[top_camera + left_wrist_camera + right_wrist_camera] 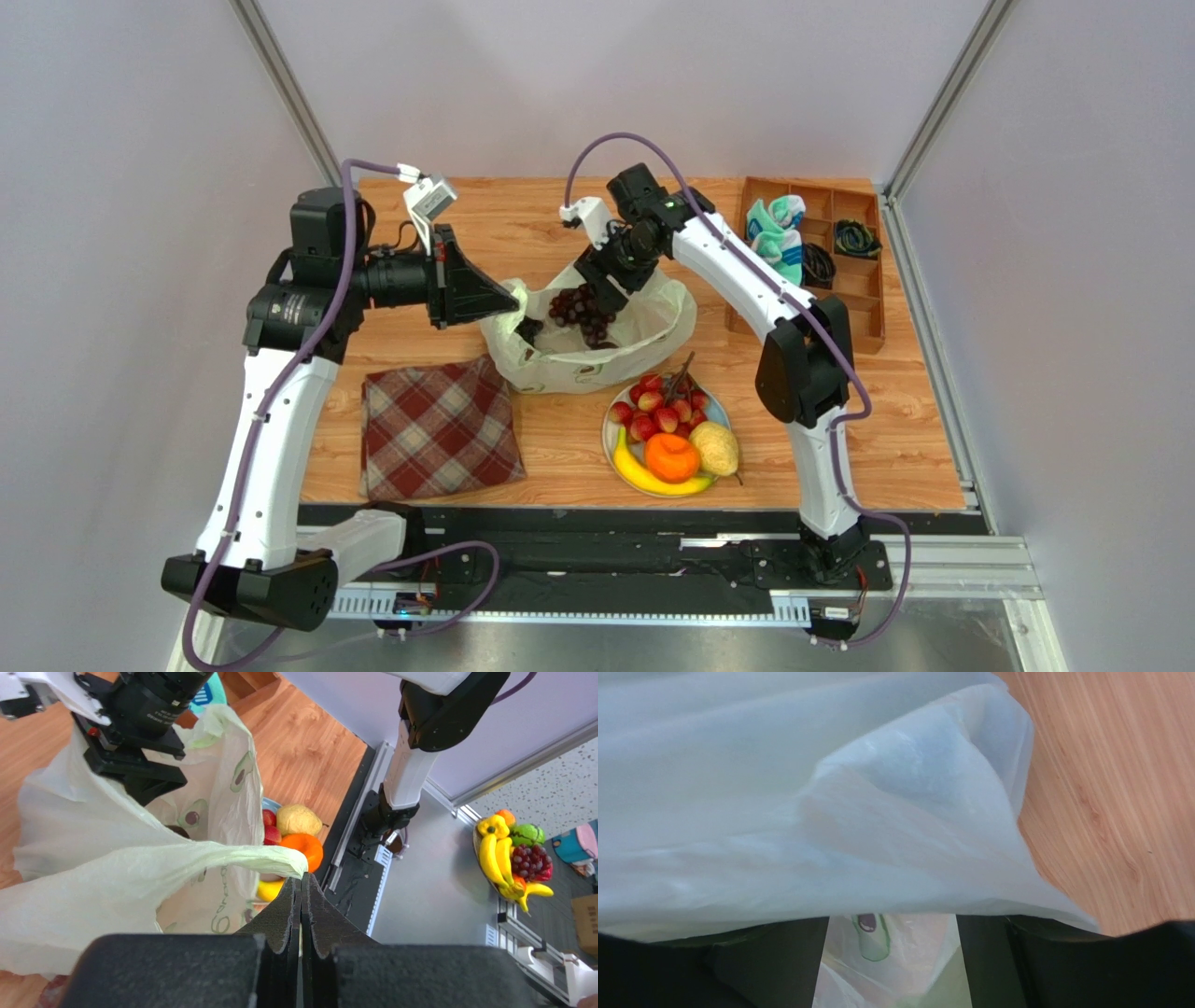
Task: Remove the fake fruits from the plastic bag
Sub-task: Adjust the plastic bag at the center of the board.
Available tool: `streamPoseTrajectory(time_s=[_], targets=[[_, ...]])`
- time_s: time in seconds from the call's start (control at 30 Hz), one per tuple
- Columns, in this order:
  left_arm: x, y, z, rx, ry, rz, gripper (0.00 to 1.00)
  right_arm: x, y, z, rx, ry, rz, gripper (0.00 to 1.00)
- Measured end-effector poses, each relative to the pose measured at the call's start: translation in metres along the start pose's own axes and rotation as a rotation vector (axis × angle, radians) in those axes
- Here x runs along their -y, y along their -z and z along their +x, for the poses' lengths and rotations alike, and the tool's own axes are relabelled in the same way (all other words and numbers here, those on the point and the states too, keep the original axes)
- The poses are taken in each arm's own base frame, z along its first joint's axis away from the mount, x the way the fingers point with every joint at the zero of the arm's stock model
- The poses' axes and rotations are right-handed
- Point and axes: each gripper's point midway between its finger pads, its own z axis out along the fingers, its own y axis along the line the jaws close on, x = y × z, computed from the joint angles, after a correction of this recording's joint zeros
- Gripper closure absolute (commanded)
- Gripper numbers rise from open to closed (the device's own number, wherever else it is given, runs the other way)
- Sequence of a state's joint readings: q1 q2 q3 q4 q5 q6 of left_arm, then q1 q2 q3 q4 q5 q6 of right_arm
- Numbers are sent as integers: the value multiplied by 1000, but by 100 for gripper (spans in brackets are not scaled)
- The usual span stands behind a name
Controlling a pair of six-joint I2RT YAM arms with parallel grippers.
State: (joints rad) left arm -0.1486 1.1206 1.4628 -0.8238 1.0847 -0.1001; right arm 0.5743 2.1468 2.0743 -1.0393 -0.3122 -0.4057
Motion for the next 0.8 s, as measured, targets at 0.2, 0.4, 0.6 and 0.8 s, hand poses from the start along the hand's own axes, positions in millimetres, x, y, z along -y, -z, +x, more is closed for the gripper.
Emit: streamPoseTrajectory(time_s=[0.2,0.4,0.6,0.8], targets=[[-15,-4,65,-106,104,-26,100,-34,-14,2,-30,-46,-28,32],[-36,9,131,-221,212,-202,100,-91,-20,90,-235,-35,-65,32],[-43,8,137,-217,226,-238,100,-138,0,118,-274,55,-69,32],[-44,7,147,-227,273,-244,100,-115,1,89,-177,62,20,32]])
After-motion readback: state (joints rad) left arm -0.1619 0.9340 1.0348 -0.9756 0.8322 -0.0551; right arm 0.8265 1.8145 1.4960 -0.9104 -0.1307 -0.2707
